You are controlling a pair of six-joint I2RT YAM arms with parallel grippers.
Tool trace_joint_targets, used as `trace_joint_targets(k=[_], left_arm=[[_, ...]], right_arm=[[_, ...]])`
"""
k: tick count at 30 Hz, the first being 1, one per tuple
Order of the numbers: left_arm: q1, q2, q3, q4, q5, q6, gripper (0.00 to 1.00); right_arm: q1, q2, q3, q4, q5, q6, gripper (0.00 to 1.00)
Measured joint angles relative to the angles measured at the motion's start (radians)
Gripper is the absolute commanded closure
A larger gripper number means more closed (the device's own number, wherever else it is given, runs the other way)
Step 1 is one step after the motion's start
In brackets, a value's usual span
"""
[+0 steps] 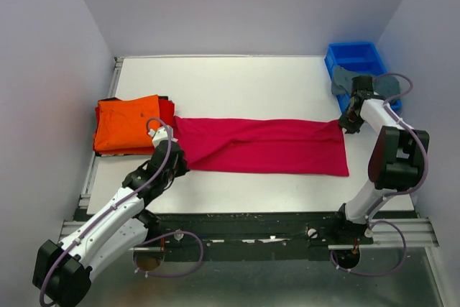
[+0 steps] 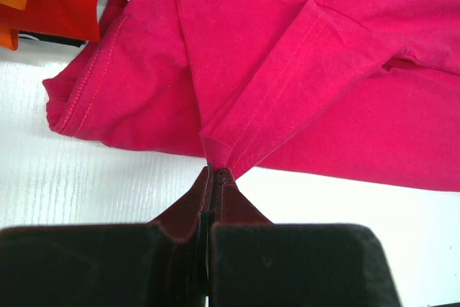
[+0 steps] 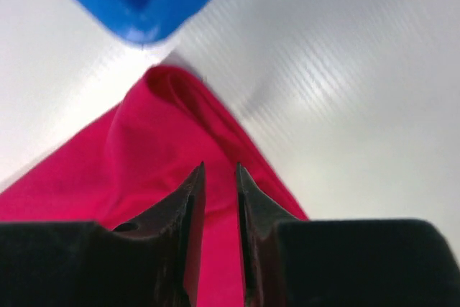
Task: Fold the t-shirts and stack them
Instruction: Fold the other side of the tshirt into a rectangle
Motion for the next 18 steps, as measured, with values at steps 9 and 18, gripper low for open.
trace_joint_targets(k=[9,18], left_arm=[[0.000,-0.003,0.000,0.000,0.000,0.000,1.00],[0.000,-0.031,0.007,0.000,0.000,0.008,1.00]], right_arm=[[-0.001,-0.115,-0.129,0.027,-0.109,0.050,0.51],[-0.003,-0.208,-0.207,0.028,-0.130,0.328,0.49]])
